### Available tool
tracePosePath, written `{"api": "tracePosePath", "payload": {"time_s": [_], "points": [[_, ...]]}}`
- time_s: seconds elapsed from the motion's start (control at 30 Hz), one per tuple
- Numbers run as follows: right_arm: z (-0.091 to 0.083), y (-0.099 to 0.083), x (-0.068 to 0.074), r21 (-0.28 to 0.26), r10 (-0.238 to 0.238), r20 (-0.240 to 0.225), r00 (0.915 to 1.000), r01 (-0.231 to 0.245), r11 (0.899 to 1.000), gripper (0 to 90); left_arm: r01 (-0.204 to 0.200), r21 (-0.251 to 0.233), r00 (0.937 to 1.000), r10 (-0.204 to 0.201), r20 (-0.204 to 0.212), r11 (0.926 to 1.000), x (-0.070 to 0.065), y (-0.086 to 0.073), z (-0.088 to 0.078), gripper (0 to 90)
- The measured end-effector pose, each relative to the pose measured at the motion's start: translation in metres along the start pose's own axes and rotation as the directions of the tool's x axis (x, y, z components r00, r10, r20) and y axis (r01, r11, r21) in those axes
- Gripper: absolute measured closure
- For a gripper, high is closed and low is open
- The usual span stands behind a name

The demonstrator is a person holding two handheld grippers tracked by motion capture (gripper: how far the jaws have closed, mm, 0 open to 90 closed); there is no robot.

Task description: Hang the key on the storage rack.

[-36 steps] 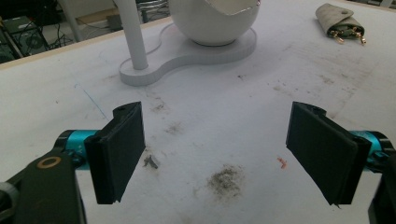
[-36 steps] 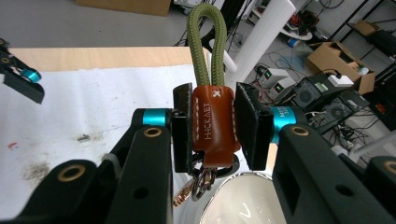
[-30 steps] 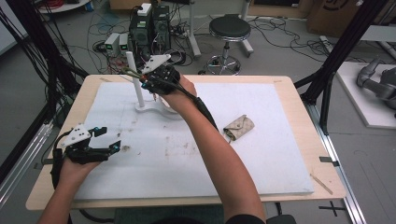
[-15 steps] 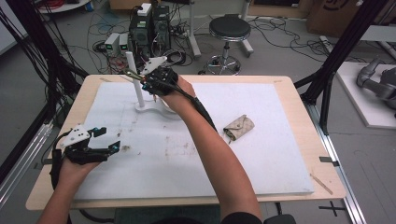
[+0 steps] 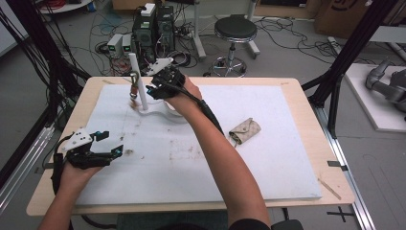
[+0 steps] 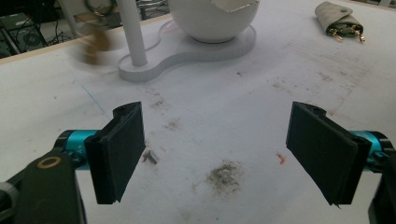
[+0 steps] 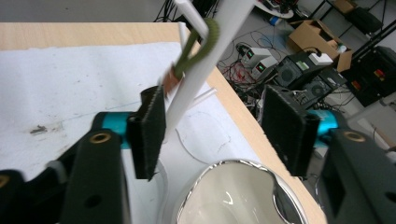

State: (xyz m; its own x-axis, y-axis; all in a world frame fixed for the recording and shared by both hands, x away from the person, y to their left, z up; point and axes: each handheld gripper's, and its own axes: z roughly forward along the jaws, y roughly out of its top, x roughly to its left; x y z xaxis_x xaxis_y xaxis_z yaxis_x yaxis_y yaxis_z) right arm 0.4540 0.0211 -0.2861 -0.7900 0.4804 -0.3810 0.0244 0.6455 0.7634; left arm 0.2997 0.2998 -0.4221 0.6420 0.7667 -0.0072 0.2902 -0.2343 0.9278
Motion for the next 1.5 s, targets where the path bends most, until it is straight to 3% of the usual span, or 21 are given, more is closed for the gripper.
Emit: {"api": "tracePosePath", "payload": {"time_s": [0.13, 0.2, 0.33, 0.37, 0.43, 0.63, 0.7, 0.73, 0.77, 0.87, 0.93, 1.03, 1.07, 1.13, 1.2, 1.27, 1.4, 1.5], "points": [[-0.018, -0.009, -0.004, -0.036, 0.008, 0.001, 1.0000, -0.008, 0.999, 37.0, -0.004, 0.001, 1.0000, 0.004, 0.005, 1.0000, -0.001, 0.001, 0.002, 19.6], [-0.029, -0.018, -0.006, -0.049, 0.033, -0.006, 0.9994, -0.034, 0.998, 34.2, -0.003, 0.000, 1.0000, 0.003, 0.007, 1.0000, -0.001, 0.002, 0.004, 19.6], [-0.045, -0.035, -0.009, -0.043, 0.055, -0.001, 0.9985, -0.055, 0.998, 31.5, 0.000, -0.002, 0.9999, 0.000, 0.016, 1.0000, -0.003, 0.003, 0.007, 19.6], [-0.056, -0.048, -0.012, -0.027, 0.075, -0.001, 0.9972, -0.075, 0.997, 30.5, 0.007, -0.007, 0.9994, -0.007, 0.033, 1.0000, -0.002, 0.004, 0.010, 19.5], [-0.070, -0.063, -0.014, -0.050, 0.087, 0.010, 0.9961, -0.087, 0.995, 30.4, 0.020, -0.013, 0.9989, -0.019, 0.043, 0.9997, 0.000, 0.004, 0.013, 19.6], [-0.108, -0.110, -0.022, -0.063, 0.162, 0.033, 0.9862, -0.160, 0.985, 27.6, 0.027, -0.015, 0.9984, -0.026, 0.051, 0.9995, 0.002, 0.006, 0.019, 19.6], [-0.120, -0.127, -0.023, -0.063, 0.177, 0.039, 0.9834, -0.174, 0.983, 26.5, 0.050, -0.033, 0.9968, -0.048, 0.064, 0.9982, 0.003, 0.007, 0.022, 19.6], [-0.120, -0.127, -0.023, -0.063, 0.177, 0.039, 0.9834, -0.174, 0.983, 26.5, 0.050, -0.033, 0.9968, -0.048, 0.064, 0.9982, 0.003, 0.007, 0.022, 19.6], [-0.133, -0.143, -0.022, -0.064, 0.200, 0.045, 0.9787, -0.197, 0.978, 26.4, 0.059, -0.036, 0.9962, -0.057, 0.065, 0.9976, 0.003, 0.007, 0.023, 19.6], [-0.151, -0.166, -0.019, -0.079, 0.243, 0.049, 0.9689, -0.238, 0.968, 26.2, 0.058, -0.036, 0.9962, -0.055, 0.067, 0.9977, 0.004, 0.008, 0.026, 19.6], [-0.156, -0.174, -0.018, -0.082, 0.252, 0.051, 0.9663, -0.248, 0.965, 26.0, 0.059, -0.037, 0.9962, -0.057, 0.065, 0.9976, 0.004, 0.008, 0.027, 19.6], [-0.174, -0.202, -0.014, -0.086, 0.288, 0.072, 0.9549, -0.282, 0.956, 25.7, 0.050, -0.032, 0.9969, -0.048, 0.062, 0.9982, 0.003, 0.011, 0.031, 19.6], [-0.174, -0.202, -0.014, -0.086, 0.288, 0.072, 0.9549, -0.282, 0.956, 25.7, 0.050, -0.032, 0.9969, -0.048, 0.062, 0.9982, 0.003, 0.011, 0.031, 19.6], [-0.182, -0.221, -0.011, -0.086, 0.322, 0.086, 0.9429, -0.315, 0.945, 25.0, 0.045, -0.033, 0.9971, -0.042, 0.064, 0.9984, 0.002, 0.012, 0.033, 19.6], [-0.183, -0.227, -0.011, -0.086, 0.331, 0.092, 0.9392, -0.323, 0.942, 24.7, 0.043, -0.033, 0.9969, -0.041, 0.068, 0.9985, 0.002, 0.012, 0.033, 19.6], [-0.186, -0.242, -0.008, -0.083, 0.354, 0.095, 0.9305, -0.347, 0.934, 24.0, 0.037, -0.037, 0.9969, -0.034, 0.071, 0.9986, 0.000, 0.013, 0.034, 19.5], [-0.187, -0.256, -0.003, -0.092, 0.399, 0.087, 0.9130, -0.391, 0.916, 21.3, 0.033, -0.047, 0.9969, -0.030, 0.073, 0.9984, -0.001, 0.015, 0.034, 19.6], [-0.188, -0.262, -0.002, -0.106, 0.404, 0.099, 0.9093, -0.394, 0.913, 19.7, 0.029, -0.055, 0.9967, -0.025, 0.077, 0.9980, -0.002, 0.017, 0.034, 19.5]]}}
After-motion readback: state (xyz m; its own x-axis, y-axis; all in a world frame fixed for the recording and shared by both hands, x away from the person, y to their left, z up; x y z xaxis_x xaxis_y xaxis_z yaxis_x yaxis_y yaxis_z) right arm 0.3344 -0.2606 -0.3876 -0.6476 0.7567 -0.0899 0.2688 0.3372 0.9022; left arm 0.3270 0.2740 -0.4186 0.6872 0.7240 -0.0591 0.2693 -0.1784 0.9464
